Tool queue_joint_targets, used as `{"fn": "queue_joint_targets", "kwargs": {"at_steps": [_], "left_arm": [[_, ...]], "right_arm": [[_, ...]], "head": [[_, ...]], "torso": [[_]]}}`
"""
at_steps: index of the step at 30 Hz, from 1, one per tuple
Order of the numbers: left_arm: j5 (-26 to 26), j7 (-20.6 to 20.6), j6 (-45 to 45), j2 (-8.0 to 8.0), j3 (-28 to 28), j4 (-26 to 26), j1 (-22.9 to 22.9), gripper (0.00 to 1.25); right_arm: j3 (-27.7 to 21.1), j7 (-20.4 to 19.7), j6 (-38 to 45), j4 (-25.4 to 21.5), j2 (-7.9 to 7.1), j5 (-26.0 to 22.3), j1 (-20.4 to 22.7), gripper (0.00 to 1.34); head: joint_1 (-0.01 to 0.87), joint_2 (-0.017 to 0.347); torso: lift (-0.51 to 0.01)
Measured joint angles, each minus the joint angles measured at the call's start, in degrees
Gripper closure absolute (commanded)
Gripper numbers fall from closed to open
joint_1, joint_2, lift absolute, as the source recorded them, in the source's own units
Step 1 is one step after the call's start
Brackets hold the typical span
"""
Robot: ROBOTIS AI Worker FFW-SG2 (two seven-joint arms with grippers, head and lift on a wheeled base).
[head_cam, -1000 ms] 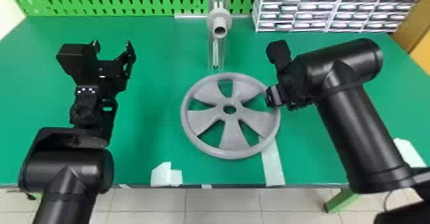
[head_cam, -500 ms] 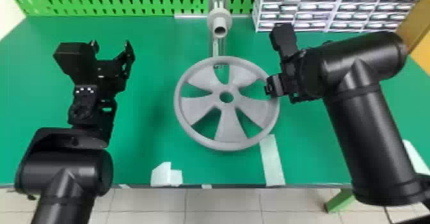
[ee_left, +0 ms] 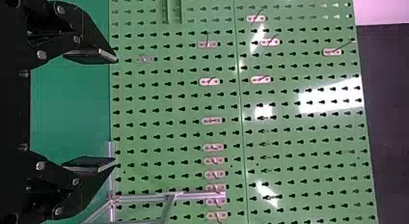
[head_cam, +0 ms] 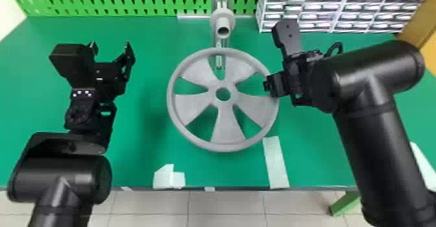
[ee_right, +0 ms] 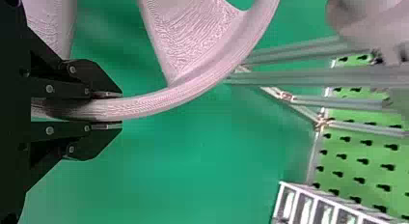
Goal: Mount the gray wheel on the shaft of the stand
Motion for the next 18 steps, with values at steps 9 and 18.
{"fn": "queue_joint_targets", "kwargs": {"at_steps": [9, 18], "left_arm": [[-0.4, 0.2, 0.5, 0.00, 0.3, -0.1, -0.2, 0.49], [-0.5, 0.2, 0.8, 0.00, 0.4, -0.1, -0.2, 0.49]], "right_arm": [[0.4, 0.0, 0.3, -5.1, -0.44, 0.6, 2.8, 1.18], [0.8, 0.0, 1.3, -9.3, -0.67, 1.4, 4.4, 1.18]], "head": [[0.865, 0.052], [0.865, 0.052]], "torso": [[-0.101], [-0.101]]}}
